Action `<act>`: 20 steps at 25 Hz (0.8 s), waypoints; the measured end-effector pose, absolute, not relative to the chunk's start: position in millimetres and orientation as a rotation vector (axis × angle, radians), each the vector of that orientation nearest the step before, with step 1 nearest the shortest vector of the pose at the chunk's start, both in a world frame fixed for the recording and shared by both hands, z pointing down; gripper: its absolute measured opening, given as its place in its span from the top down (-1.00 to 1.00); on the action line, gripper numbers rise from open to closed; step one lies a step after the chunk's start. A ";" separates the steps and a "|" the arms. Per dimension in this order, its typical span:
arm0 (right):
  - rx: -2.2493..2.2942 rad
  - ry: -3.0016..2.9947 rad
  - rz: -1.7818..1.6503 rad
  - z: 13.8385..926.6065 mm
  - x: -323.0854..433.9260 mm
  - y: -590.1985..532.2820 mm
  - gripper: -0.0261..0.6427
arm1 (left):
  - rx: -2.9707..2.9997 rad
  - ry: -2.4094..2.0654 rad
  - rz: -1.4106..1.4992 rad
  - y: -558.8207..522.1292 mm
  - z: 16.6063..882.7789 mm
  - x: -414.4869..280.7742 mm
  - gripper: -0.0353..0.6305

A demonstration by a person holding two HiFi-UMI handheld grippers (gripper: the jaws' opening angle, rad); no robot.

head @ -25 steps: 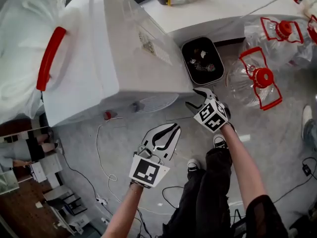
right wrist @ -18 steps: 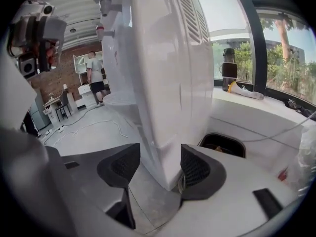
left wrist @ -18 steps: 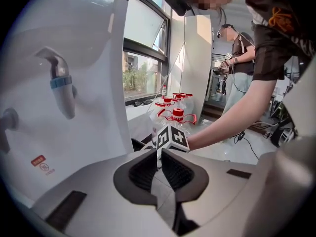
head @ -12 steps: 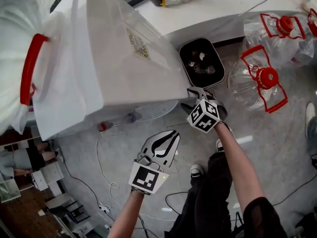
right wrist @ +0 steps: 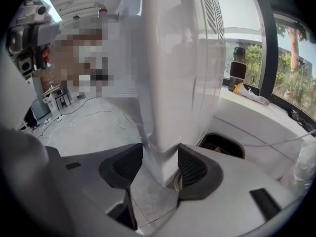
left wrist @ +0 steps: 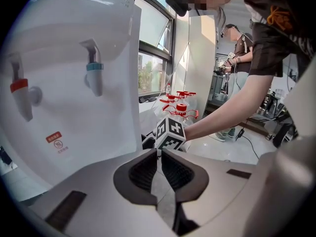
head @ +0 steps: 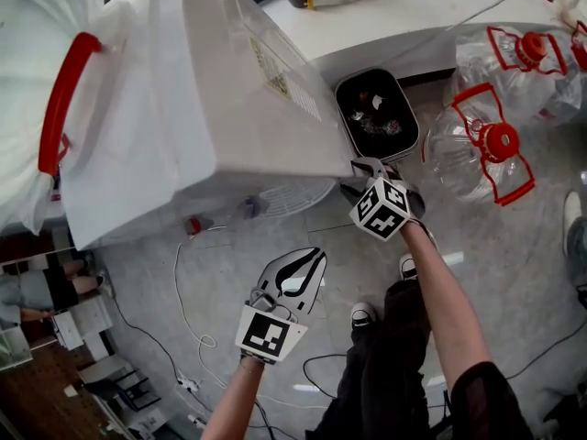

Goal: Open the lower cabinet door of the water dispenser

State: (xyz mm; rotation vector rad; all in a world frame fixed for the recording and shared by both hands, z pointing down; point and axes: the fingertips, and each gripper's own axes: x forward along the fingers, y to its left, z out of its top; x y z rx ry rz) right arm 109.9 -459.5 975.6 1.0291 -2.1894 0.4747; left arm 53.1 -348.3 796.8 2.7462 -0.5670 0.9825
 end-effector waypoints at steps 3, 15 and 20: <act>1.040 -2.173 0.510 976.1 108.5 -441.2 0.28 | 2.749 -0.554 0.963 -339.5 792.8 52.8 0.81; 0.862 -2.194 0.574 977.8 43.4 -302.1 0.40 | 2.756 -0.563 0.940 -286.0 764.6 27.2 0.81; 0.769 -2.207 0.578 979.2 -10.5 -265.5 0.44 | 2.739 -0.621 0.947 -263.7 757.2 -18.1 0.81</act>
